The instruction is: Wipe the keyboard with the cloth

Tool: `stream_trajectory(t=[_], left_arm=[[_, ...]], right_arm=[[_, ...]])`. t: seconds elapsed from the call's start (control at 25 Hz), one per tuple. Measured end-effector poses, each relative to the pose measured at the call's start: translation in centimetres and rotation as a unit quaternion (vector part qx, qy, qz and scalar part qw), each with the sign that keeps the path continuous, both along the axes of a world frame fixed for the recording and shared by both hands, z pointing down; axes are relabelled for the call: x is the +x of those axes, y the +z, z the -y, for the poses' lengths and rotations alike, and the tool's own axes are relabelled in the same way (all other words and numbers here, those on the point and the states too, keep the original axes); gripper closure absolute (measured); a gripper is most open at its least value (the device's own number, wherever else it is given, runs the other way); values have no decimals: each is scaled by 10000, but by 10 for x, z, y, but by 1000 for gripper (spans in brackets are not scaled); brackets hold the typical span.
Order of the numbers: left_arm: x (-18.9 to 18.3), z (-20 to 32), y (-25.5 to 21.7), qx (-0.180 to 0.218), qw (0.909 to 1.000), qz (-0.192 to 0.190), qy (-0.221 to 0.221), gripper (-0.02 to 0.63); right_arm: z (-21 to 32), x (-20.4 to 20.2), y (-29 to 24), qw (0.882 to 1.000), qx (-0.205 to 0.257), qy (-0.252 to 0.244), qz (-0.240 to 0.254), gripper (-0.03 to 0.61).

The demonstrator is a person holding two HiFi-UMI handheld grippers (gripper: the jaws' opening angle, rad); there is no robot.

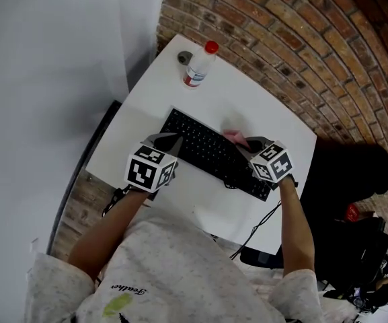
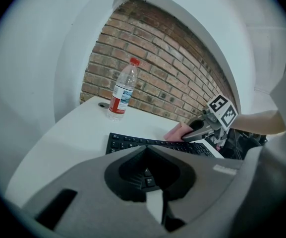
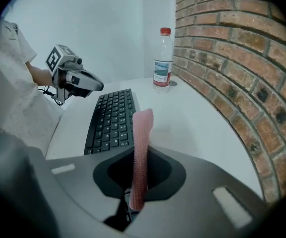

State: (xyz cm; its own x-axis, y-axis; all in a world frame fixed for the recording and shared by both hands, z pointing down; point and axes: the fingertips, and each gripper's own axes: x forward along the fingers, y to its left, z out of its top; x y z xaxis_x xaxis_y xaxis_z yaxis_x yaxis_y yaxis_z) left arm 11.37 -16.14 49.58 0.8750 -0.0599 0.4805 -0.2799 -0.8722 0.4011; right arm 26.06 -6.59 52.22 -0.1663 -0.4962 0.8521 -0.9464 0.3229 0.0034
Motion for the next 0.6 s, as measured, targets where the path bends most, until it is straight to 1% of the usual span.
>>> stream_trajectory(t=[0.24,0.6], left_arm=[[-15,18,4,-39,9999,-15,-144,621],[-34,38,12,-69,9997,14,-243,621]], right_arm=[[22,-14,3,9999,-29,-144,13,554],[53,-37,3,9995,-4,-326,30,554]])
